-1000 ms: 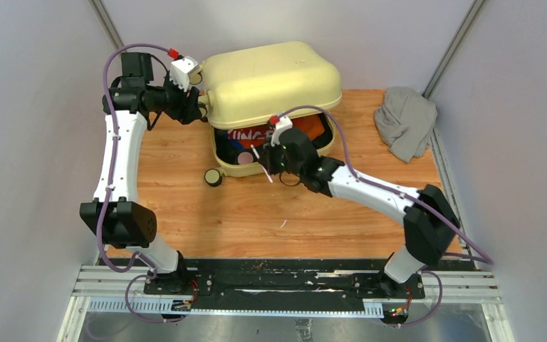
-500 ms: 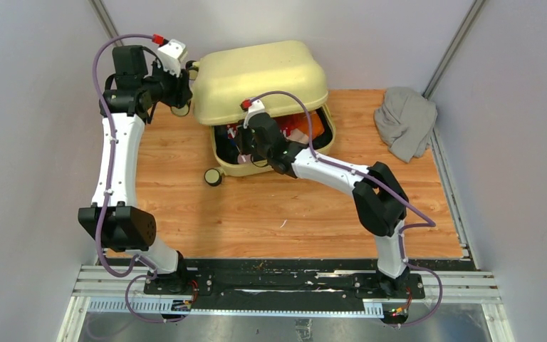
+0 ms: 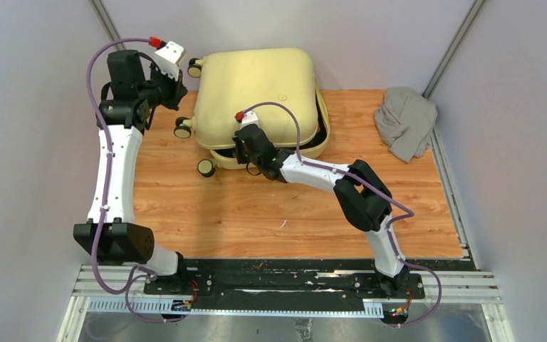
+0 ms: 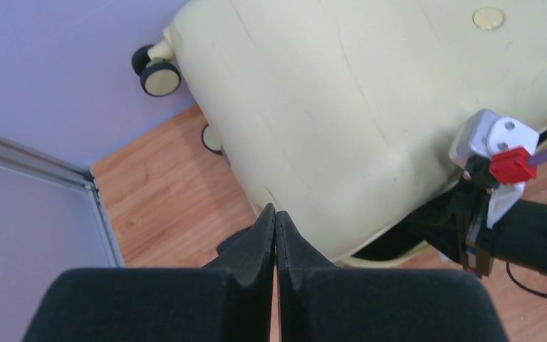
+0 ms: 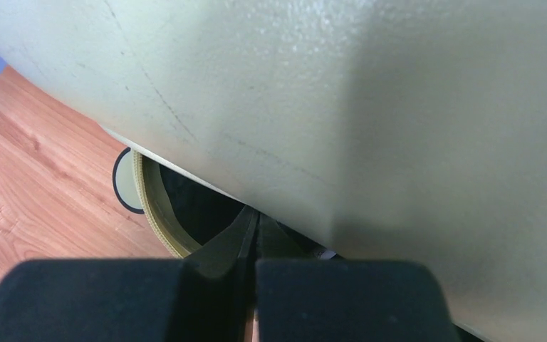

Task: Pack the luggage
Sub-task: Place the makeup in the luggage.

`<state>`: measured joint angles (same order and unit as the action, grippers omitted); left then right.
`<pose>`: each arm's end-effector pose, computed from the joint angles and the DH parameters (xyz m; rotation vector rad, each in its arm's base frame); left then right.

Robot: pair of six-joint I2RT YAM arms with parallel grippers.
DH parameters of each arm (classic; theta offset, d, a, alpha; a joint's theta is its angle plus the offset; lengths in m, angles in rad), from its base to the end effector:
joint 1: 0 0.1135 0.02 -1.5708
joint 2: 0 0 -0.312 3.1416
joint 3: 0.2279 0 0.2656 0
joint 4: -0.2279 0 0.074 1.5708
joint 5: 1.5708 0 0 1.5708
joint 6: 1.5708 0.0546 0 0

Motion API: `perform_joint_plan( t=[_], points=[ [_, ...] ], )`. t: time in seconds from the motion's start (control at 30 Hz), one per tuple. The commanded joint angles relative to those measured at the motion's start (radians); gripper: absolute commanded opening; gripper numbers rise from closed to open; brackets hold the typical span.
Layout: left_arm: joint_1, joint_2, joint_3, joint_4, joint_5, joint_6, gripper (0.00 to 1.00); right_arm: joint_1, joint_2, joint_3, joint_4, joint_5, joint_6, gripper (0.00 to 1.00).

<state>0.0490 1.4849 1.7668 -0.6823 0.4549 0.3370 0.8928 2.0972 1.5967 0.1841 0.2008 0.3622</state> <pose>0.3391 -0.0074 0.5060 0.5643 1.8490 -0.1912 0.3558 0.4244 0.2721 -0.3703 1.9006 0.6643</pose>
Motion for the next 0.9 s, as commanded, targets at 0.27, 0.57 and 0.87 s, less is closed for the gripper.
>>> perform_joint_plan(
  t=[0.27,0.57,0.87],
  points=[
    [0.061,-0.083,-0.298,-0.119,-0.046,0.287,0.81,-0.032,-0.139,-0.104,0.034,0.070,-0.042,0.50],
    [0.083,0.049,-0.275,-0.127,-0.059,0.501,1.00,-0.084,-0.228,-0.171,0.038,-0.031,0.037,0.58],
    [0.062,0.149,-0.226,-0.126,0.013,0.734,1.00,-0.098,-0.306,-0.229,0.028,-0.075,0.057,0.57]
  ],
)
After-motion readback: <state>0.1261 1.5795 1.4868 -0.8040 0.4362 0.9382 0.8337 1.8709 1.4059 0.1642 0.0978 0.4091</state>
